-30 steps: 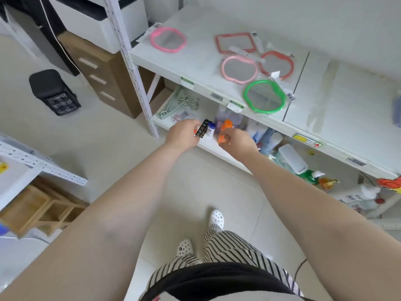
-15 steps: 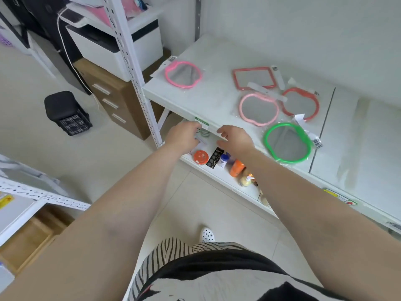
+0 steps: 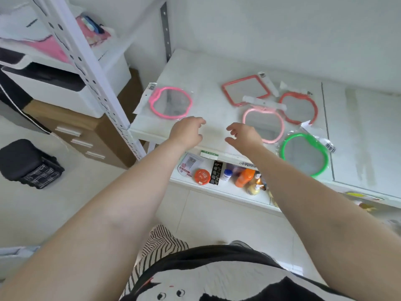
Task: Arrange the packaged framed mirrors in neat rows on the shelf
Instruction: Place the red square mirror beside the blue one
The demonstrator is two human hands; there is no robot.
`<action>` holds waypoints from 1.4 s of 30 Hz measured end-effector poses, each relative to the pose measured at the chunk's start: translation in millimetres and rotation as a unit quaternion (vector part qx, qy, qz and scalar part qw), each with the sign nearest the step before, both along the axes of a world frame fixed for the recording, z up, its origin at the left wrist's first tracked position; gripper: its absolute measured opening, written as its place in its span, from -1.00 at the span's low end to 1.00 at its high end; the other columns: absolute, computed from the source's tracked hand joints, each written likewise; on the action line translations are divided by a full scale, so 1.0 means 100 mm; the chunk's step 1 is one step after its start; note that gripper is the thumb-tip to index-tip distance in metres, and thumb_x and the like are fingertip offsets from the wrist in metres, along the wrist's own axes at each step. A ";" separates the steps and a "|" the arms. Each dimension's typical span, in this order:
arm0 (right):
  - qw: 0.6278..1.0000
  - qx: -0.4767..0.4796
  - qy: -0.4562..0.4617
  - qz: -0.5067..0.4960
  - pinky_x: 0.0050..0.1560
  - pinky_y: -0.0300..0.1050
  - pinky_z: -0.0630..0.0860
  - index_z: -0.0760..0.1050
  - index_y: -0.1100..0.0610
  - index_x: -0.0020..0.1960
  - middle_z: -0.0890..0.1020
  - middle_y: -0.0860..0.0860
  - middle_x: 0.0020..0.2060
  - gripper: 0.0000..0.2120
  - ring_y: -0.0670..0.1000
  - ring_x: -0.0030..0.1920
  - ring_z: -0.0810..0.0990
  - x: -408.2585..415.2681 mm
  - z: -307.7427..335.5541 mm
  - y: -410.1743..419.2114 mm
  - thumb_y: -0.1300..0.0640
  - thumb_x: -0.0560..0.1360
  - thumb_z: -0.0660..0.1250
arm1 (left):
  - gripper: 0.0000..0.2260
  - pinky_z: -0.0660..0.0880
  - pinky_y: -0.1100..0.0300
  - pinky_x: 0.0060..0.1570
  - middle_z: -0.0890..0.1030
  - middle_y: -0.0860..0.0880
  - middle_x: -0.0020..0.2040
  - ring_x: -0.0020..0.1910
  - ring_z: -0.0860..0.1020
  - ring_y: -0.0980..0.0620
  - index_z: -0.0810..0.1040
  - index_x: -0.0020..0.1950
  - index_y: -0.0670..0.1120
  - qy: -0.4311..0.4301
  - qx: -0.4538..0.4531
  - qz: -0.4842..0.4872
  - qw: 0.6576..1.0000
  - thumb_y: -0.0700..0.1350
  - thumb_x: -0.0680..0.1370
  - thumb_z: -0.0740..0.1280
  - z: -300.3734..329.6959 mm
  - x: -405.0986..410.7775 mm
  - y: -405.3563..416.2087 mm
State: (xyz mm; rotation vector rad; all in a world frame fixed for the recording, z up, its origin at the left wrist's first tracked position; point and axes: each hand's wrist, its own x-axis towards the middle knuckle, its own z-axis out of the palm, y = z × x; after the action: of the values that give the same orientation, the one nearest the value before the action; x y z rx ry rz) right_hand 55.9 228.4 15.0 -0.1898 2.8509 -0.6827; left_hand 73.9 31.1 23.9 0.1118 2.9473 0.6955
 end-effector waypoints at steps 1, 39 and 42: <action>1.000 -0.005 -0.003 -0.022 0.07 -0.08 0.51 0.51 0.04 0.24 0.63 0.01 0.10 -0.67 0.04 0.12 0.58 -0.02 -0.01 -0.09 0.08 0.48 0.36 | -0.54 0.45 0.09 0.18 0.56 -0.06 0.26 0.25 0.50 -0.08 0.43 0.37 -0.05 -0.001 -0.001 -0.017 1.000 -0.22 0.46 0.31 0.00 -0.08 -0.11; 0.958 0.070 -0.036 -0.275 -0.07 -0.09 0.42 0.57 0.18 0.09 0.57 0.15 0.09 -0.76 0.19 0.14 0.53 -1.70 -0.28 -0.14 0.25 0.50 0.19 | -0.67 0.41 0.02 0.25 0.47 -0.27 0.29 0.26 0.47 -0.24 0.37 0.35 -0.26 -0.088 -0.055 -0.161 0.981 -0.26 0.59 0.11 -0.38 -2.71 0.53; 0.961 0.099 -0.033 -0.255 0.04 -0.05 0.46 0.57 0.18 0.13 0.54 0.15 0.12 -0.76 0.19 0.19 0.48 -1.73 -0.29 -0.15 0.19 0.52 0.23 | -0.65 0.37 0.05 0.26 0.42 -0.28 0.30 0.29 0.42 -0.24 0.34 0.38 -0.22 -0.090 -0.052 -0.116 0.988 -0.17 0.60 0.15 -0.42 -2.74 0.61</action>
State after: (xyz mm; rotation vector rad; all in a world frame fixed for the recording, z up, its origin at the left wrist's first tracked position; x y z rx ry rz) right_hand -116.7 213.8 -14.5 0.6071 2.8881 -0.4632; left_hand -199.9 92.2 -18.5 0.3558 2.7308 0.4916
